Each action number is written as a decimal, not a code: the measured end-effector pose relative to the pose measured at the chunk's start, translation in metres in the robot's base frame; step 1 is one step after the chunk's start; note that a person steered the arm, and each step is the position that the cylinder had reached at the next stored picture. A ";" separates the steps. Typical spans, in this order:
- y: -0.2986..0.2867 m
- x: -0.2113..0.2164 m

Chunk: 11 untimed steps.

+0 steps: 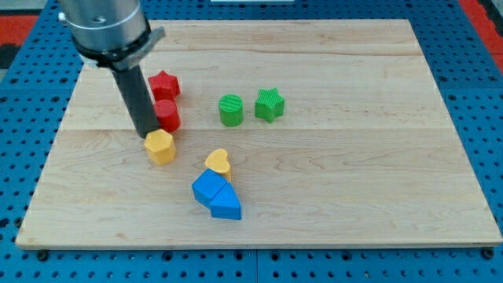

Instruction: Group up the red circle with the green blocks

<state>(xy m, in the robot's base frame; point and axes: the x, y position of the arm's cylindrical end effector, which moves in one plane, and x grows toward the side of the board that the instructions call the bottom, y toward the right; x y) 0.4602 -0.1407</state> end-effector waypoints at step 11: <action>0.061 -0.044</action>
